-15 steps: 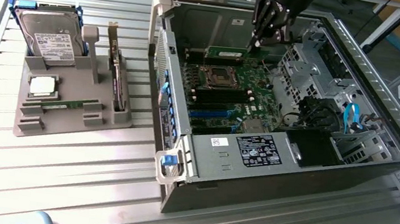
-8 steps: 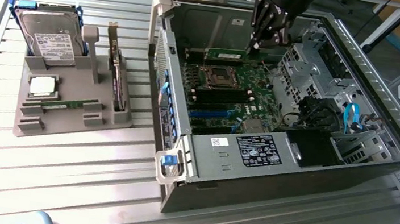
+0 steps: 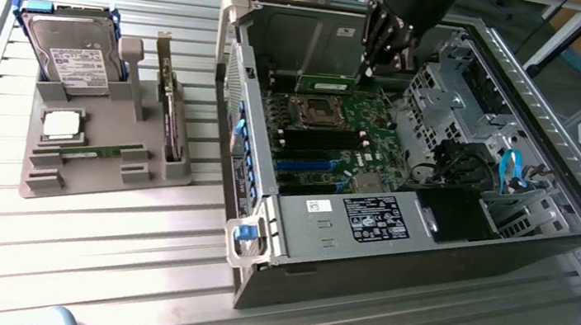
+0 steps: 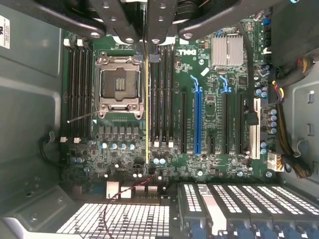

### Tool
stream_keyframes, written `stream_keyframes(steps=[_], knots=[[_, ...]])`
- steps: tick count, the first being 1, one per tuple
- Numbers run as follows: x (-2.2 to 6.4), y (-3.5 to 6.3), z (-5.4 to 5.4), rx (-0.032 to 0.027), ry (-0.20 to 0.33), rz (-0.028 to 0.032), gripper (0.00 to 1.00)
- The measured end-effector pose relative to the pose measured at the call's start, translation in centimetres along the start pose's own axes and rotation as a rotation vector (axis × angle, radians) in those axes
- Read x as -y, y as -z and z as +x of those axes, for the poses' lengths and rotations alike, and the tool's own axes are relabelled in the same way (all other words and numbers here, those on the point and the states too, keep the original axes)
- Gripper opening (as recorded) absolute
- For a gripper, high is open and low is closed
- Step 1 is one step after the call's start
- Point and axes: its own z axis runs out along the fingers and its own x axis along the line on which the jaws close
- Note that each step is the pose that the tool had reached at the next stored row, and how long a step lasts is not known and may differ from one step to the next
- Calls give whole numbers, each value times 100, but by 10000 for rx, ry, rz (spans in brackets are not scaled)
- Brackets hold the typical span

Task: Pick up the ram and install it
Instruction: 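Insert the ram into the slot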

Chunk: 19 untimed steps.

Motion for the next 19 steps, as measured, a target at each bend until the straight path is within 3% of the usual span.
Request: stream_keyframes(steps=[19], knots=[[10, -315, 13, 0, -16, 0, 12]])
